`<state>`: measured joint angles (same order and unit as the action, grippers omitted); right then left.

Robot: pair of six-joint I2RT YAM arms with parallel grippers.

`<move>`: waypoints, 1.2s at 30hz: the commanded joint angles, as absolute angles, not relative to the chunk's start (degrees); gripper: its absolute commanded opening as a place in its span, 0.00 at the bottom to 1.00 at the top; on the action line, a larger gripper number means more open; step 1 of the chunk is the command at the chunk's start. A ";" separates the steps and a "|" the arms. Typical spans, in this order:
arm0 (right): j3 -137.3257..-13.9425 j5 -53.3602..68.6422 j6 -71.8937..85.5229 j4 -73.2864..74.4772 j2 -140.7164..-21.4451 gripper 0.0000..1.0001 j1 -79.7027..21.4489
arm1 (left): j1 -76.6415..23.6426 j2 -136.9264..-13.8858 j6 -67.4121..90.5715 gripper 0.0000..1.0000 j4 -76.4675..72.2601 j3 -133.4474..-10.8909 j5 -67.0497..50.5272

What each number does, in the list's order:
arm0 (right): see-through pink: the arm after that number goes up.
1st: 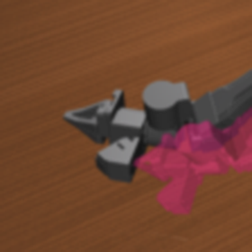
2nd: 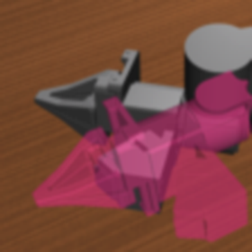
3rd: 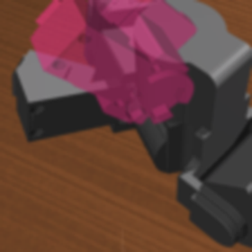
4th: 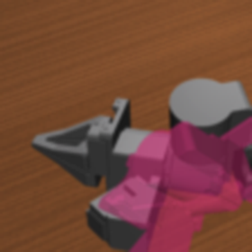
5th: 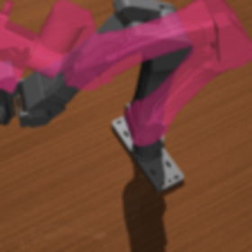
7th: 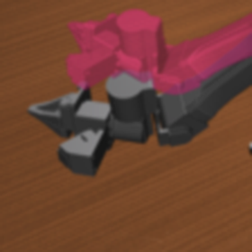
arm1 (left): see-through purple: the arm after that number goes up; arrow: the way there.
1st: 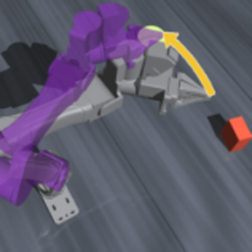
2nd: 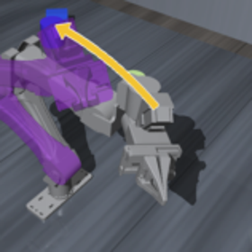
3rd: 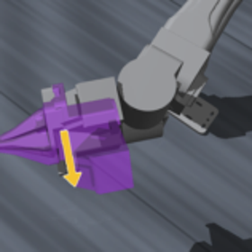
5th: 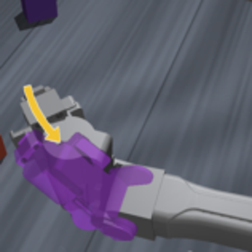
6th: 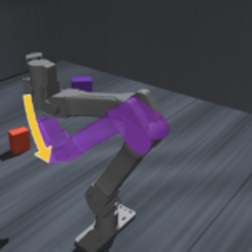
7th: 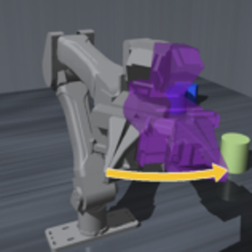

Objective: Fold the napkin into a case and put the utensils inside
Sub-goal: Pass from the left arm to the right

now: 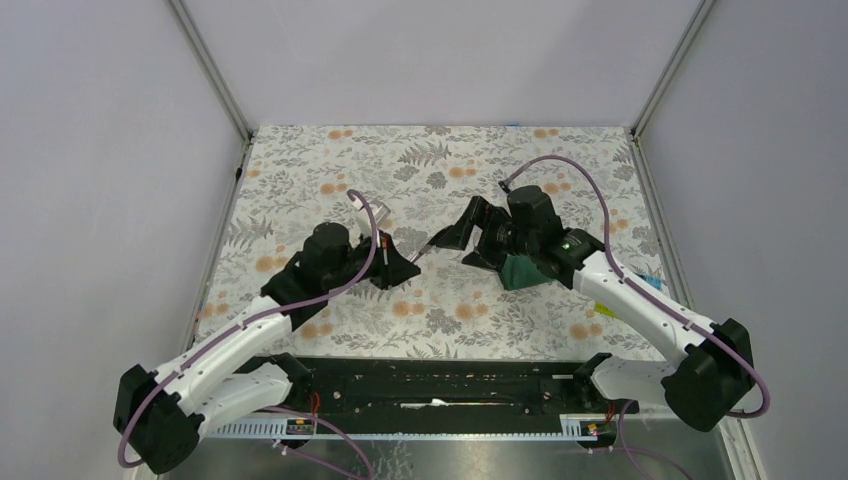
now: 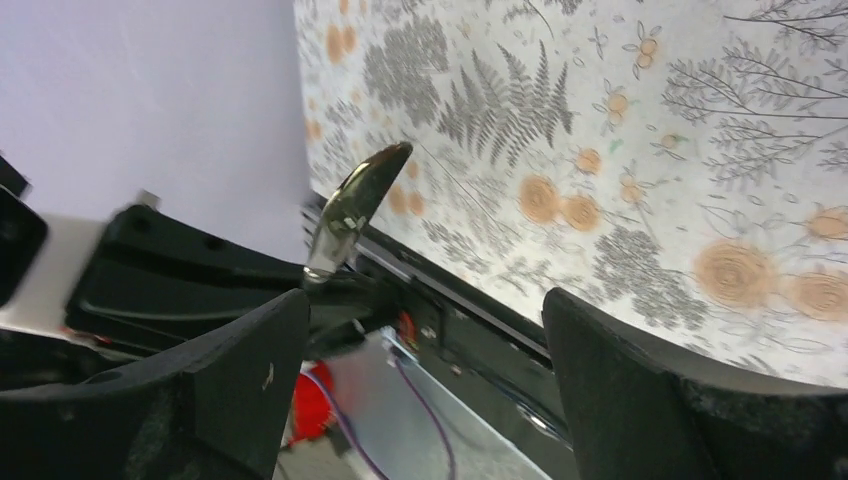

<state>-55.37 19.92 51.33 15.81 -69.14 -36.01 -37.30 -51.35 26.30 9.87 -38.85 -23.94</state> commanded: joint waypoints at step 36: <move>-60.39 1.93 77.69 11.75 -73.05 0.32 -40.06 | -41.35 -58.73 33.59 0.00 -13.55 -36.65 -14.41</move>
<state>-58.37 3.05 76.62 11.53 -73.36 -39.33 -41.17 -58.74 34.52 -8.78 -35.35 -15.53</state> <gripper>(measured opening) 0.346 0.068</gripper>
